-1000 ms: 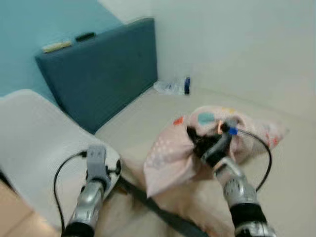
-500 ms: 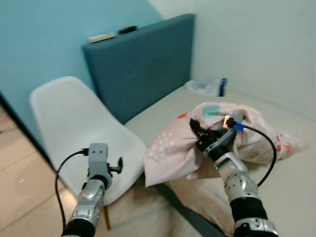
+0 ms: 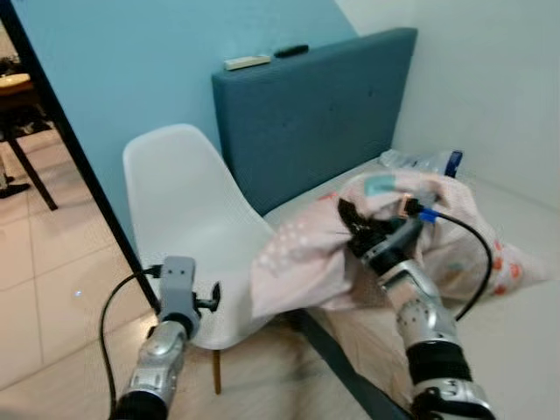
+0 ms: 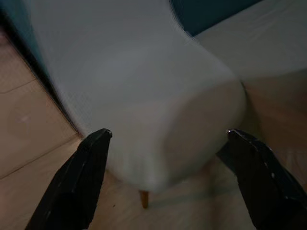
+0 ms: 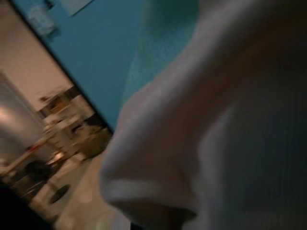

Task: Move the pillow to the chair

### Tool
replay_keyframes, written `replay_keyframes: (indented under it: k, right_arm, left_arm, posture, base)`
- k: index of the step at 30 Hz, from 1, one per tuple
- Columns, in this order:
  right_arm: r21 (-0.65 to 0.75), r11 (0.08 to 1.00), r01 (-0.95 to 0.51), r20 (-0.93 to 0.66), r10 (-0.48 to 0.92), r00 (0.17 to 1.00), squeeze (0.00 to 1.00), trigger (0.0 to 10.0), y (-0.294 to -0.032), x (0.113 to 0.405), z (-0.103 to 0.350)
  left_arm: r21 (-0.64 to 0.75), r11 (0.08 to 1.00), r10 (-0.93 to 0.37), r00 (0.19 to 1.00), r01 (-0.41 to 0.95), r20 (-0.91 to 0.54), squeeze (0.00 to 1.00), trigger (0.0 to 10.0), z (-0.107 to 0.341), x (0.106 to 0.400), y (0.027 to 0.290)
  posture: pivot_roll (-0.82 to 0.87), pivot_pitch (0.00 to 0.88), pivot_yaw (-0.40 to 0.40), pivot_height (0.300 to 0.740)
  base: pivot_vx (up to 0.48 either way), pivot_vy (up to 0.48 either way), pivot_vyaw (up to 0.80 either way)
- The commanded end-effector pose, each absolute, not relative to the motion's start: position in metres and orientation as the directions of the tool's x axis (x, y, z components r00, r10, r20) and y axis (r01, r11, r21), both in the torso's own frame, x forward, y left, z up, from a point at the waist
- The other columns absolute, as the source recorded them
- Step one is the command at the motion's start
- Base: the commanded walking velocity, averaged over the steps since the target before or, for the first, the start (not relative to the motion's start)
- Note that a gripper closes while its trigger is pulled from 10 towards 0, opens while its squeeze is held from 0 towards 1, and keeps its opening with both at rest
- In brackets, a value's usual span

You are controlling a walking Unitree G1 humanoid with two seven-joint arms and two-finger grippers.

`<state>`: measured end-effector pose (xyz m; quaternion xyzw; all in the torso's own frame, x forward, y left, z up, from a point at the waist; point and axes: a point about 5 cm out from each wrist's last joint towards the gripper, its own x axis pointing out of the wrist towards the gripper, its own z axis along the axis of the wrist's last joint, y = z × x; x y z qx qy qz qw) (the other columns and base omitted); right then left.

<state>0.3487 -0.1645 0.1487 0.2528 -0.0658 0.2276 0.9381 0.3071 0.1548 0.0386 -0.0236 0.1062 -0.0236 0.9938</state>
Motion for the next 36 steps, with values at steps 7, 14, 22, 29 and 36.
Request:
replay_keyframes:
  k: [7,14,22,29,36]
  right_arm:
    - [0.406,0.740,-0.537,0.350,0.417,0.839,0.00,10.0,-0.157,0.355,0.177]
    - [0.402,0.746,-0.530,0.379,0.391,0.839,0.00,10.0,-0.161,0.357,0.184]
    - [0.432,0.773,-0.465,0.327,0.346,0.879,0.00,10.0,-0.163,0.360,0.176]
    - [0.383,0.786,-0.484,0.336,0.370,0.866,0.00,10.0,-0.163,0.357,0.175]
    - [0.405,0.788,-0.464,0.328,0.349,0.878,0.00,10.0,-0.166,0.358,0.174]
  left_arm:
    - [-0.037,0.998,-0.062,0.974,0.055,-0.218,0.00,10.0,0.037,0.306,0.156]
    - [-0.033,0.997,-0.080,0.973,0.075,-0.218,0.00,10.0,0.037,0.306,0.153]
    - [-0.031,0.995,-0.101,0.971,0.096,-0.218,0.00,10.0,0.037,0.305,0.150]
    - [-0.033,0.995,-0.100,0.971,0.095,-0.217,0.00,10.0,0.037,0.306,0.150]
    - [-0.051,0.996,-0.087,0.975,0.078,-0.205,0.00,10.0,0.039,0.306,0.149]
  posture:
    - [-0.03,0.000,0.030,0.740]
    - [-0.03,0.000,0.031,0.740]
    - [-0.03,0.000,0.036,0.740]
    - [-0.03,0.000,0.035,0.740]
    - [-0.03,0.000,0.030,0.740]
  base:
    - [0.000,0.000,0.75]
    - [0.000,0.000,0.75]
    - [0.000,-0.222,0.47]
    - [0.000,-0.394,0.33]
    - [0.000,-0.129,0.77]
